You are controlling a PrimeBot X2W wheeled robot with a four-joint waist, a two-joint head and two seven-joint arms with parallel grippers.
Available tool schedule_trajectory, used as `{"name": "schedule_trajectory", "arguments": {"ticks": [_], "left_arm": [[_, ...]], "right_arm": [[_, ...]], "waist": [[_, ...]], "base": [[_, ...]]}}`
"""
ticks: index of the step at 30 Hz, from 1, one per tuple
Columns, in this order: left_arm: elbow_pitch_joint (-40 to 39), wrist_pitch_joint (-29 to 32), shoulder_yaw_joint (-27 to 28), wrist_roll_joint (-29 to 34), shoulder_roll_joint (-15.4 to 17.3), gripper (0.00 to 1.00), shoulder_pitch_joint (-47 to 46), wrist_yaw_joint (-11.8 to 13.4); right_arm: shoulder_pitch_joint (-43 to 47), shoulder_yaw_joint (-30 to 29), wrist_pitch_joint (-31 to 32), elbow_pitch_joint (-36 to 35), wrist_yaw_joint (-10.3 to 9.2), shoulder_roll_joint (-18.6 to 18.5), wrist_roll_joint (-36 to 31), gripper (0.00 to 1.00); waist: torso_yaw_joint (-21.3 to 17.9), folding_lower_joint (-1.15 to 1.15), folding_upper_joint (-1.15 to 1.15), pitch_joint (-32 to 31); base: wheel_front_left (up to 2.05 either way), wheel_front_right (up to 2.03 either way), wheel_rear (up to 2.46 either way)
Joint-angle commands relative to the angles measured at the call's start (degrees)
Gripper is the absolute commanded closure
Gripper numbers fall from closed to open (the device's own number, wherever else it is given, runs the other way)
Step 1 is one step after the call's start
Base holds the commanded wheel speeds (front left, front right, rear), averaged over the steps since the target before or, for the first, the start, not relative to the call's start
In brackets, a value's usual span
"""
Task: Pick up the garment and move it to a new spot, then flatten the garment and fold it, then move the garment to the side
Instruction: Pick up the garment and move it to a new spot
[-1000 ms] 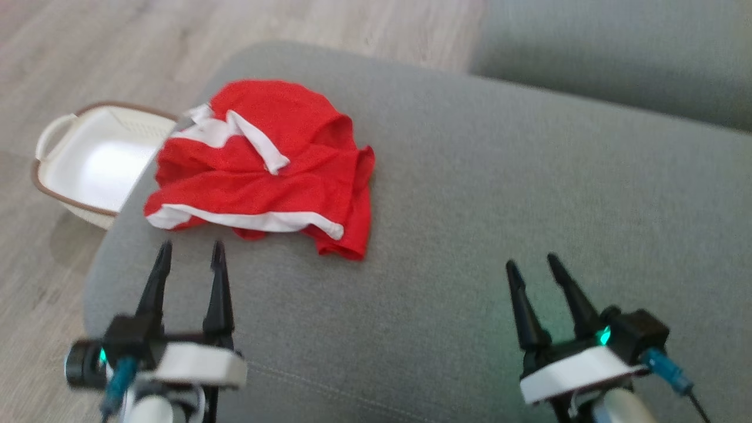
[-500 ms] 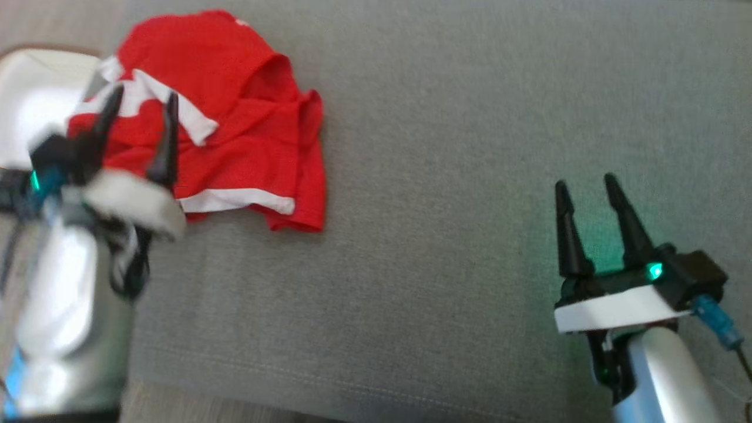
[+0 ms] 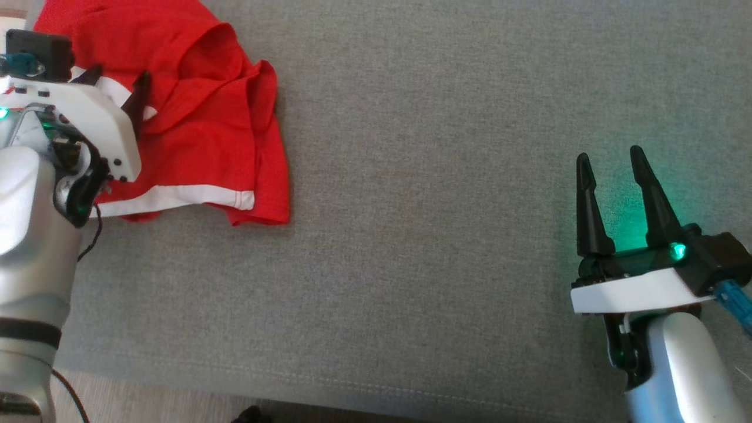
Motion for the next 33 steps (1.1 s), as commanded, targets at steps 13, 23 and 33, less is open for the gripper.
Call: {"name": "schedule_trajectory", "arguments": {"ticks": [13,23,33], "left_arm": [[8.6,-0.9,-3.5,-6.2,3.8,1.00,-6.3,0.1],[12.3,-9.5,-3.1,-7.3,5.0,1.00,-10.6,0.5],[10.2,-19.7,-2.5,-6.2,6.5,1.00,-13.3,2.2]], "right_arm": [[0.6,1.9,1.2,-4.1,-0.04,-0.2,-0.4,0.00],[0.5,2.1,0.8,-3.0,-0.04,-0.2,0.3,0.00],[1.1,3.3,-0.7,0.1,-0.04,-0.2,2.7,0.00]], "waist": [[-0.3,-0.01,0.00,1.6],[-0.1,-0.01,0.00,-0.3],[0.8,-0.01,0.00,-6.3]], "base": [[0.00,0.00,0.00],[0.00,0.00,0.00],[0.00,0.00,0.00]]}}
